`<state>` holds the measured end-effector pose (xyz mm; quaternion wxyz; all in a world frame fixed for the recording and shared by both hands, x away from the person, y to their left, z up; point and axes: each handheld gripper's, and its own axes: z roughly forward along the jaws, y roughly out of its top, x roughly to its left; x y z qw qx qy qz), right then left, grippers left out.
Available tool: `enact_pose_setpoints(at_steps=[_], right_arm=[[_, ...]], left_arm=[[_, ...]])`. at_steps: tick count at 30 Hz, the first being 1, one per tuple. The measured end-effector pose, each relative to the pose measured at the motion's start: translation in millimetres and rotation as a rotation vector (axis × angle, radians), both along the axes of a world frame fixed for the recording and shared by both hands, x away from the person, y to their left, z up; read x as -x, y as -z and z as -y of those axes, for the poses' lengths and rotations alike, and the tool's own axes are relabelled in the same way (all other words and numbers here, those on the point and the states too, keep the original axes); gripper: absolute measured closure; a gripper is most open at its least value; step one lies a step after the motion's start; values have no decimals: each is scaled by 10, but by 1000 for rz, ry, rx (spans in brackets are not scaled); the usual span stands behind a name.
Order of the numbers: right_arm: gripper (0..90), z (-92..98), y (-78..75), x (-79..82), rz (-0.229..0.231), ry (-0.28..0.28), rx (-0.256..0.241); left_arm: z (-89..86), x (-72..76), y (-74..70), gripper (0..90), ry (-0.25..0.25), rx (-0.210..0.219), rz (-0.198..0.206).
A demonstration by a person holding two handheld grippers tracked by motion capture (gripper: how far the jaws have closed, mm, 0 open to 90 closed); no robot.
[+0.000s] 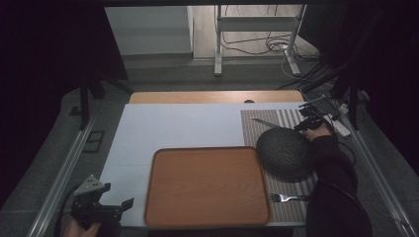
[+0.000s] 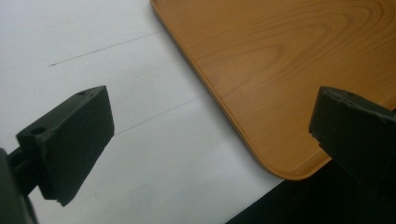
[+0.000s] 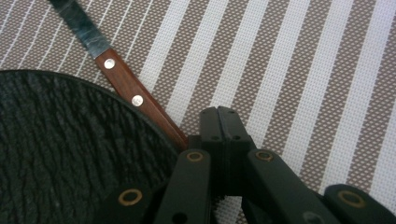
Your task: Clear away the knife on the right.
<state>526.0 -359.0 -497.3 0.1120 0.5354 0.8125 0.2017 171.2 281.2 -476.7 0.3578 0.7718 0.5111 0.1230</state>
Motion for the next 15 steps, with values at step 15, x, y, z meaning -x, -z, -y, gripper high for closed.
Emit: enact_pose_setpoints(at_steps=[15], right_arm=[[749,-65,-121,11,62,8,-1]], left_arm=[[9,-2,-1,8,6,-10,2]])
